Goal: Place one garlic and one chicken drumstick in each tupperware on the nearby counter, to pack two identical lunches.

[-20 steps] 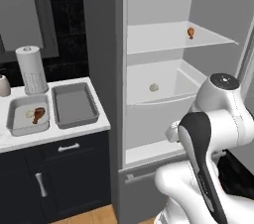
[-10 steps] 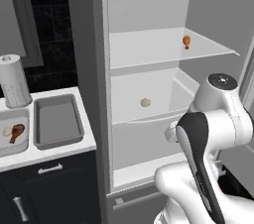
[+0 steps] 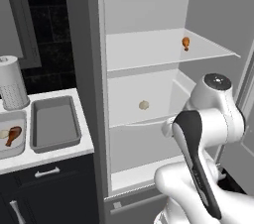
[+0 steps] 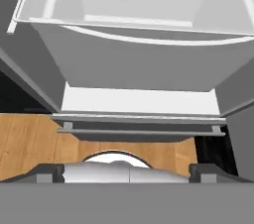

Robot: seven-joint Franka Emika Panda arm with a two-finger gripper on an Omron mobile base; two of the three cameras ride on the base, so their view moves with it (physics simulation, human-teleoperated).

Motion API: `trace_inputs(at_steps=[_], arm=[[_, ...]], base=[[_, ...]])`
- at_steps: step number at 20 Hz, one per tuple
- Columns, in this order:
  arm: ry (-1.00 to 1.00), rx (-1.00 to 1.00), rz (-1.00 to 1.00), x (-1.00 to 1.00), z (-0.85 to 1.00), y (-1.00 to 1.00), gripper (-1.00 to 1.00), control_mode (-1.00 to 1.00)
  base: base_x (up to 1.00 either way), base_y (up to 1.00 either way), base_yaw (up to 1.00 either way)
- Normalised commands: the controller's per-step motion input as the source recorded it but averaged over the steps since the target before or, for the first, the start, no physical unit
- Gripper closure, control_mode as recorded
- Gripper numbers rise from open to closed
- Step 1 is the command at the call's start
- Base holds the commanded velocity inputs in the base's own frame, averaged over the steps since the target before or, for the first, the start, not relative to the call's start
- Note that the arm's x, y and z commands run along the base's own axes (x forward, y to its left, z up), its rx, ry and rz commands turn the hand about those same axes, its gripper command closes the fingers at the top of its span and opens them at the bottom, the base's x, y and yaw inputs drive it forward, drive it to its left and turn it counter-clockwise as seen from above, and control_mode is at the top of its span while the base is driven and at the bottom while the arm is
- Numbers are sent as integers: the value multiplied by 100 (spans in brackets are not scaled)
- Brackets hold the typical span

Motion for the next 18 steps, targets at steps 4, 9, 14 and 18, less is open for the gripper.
trace_inputs(at_steps=[4,9,14,18], arm=[[-21,9,0,94,-33,13,-100,-100],[-13,7,1,91,-34,31,-100,-100],[0,1,0,84,-28,7,-100,-100],[3,0,0,73,-15,0,-100,-100]], base=[[0,0,0],[0,0,0],[0,0,0],[0,0,0]])
